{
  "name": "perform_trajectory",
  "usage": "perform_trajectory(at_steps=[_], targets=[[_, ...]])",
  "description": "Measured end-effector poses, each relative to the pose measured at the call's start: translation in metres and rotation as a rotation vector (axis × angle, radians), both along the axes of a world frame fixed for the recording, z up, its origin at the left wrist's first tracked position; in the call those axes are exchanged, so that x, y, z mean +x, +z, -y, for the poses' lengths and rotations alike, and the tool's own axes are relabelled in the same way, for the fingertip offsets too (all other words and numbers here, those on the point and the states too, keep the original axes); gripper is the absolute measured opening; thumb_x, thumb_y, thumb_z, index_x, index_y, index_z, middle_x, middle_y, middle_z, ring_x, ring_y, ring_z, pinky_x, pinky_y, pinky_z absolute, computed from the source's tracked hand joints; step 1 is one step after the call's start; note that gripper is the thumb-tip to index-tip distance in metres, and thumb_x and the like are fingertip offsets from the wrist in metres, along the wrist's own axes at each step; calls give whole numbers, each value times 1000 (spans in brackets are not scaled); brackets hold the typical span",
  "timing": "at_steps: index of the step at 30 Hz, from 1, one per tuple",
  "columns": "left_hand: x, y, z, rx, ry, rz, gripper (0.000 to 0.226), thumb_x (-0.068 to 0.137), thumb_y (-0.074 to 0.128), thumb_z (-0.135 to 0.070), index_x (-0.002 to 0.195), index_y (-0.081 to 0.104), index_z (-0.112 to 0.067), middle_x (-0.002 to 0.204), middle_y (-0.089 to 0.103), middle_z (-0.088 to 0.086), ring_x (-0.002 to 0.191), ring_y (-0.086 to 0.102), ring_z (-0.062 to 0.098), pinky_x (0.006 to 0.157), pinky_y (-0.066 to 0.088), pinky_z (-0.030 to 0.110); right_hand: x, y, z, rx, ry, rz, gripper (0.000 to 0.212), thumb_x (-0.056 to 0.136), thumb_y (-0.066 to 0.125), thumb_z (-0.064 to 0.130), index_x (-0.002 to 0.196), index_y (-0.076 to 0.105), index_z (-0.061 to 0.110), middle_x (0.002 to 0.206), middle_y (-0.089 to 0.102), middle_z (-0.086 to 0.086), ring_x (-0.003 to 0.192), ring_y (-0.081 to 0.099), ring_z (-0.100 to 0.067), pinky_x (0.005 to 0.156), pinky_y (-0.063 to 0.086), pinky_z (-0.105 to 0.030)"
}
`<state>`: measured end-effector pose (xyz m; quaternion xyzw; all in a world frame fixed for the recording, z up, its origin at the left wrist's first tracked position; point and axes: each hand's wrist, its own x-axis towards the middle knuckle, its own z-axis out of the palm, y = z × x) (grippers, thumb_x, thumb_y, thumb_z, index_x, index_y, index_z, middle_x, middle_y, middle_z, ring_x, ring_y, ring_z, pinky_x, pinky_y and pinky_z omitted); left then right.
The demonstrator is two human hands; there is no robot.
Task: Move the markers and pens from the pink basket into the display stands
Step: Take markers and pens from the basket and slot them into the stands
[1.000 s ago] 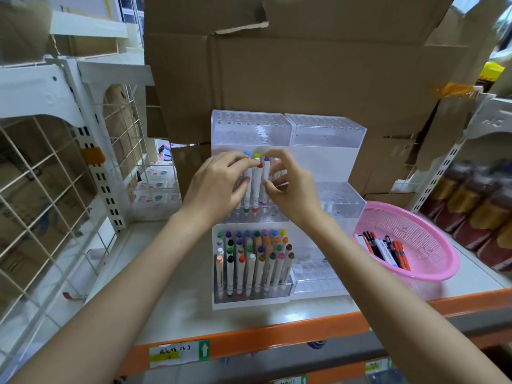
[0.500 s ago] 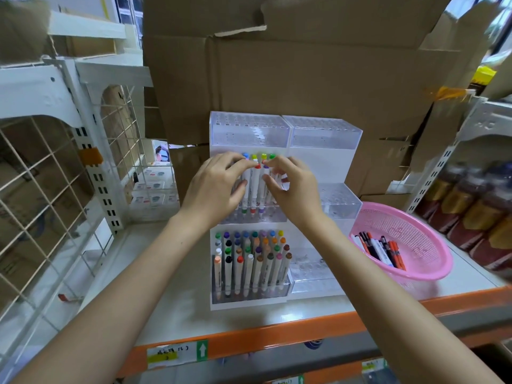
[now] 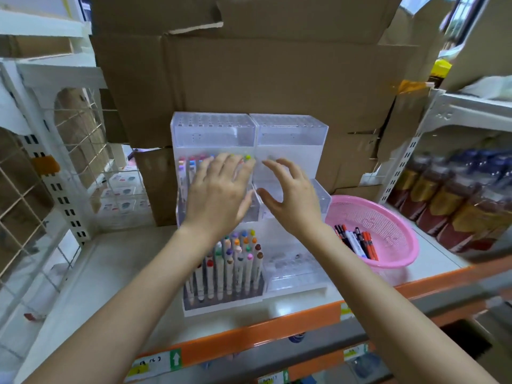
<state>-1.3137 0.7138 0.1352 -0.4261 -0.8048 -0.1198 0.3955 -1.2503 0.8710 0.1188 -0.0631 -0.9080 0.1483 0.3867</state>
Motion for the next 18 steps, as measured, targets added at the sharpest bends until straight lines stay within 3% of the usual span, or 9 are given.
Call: perform_trajectory(at_steps=[6,10,13,18], targets=[[32,-17,-75,-40,-159,15,47,82,49,-37,121,58,-13,113,62,11,105,58,31,91,46,40,43,-13,-58,-25,-141,110,51,85,67,33,133,53,24,133,52,-7,124,46,-27,96,42,-36],[53,-29,-128,-90,-187,72,41,78,61,-35,115,61,-16,108,63,9,98,60,29,83,45,37,75,-23,-105,-63,-183,131,49,83,66,30,131,56,26,128,54,-6,121,48,-24,96,44,-38],[68,-37,-167,-125,-181,111,41,81,50,-36,113,62,-14,99,62,9,91,60,30,81,45,38,96,-31,-140,-92,-220,188,51,83,65,30,132,53,28,127,54,-3,119,48,-22,94,46,-39],[82,-51,-224,-174,-202,145,39,74,68,-33,107,64,-12,94,63,8,86,59,30,82,47,39,118,-48,-190,-118,-210,315,52,86,62,33,137,49,26,129,55,-1,118,50,-22,89,47,-36]])
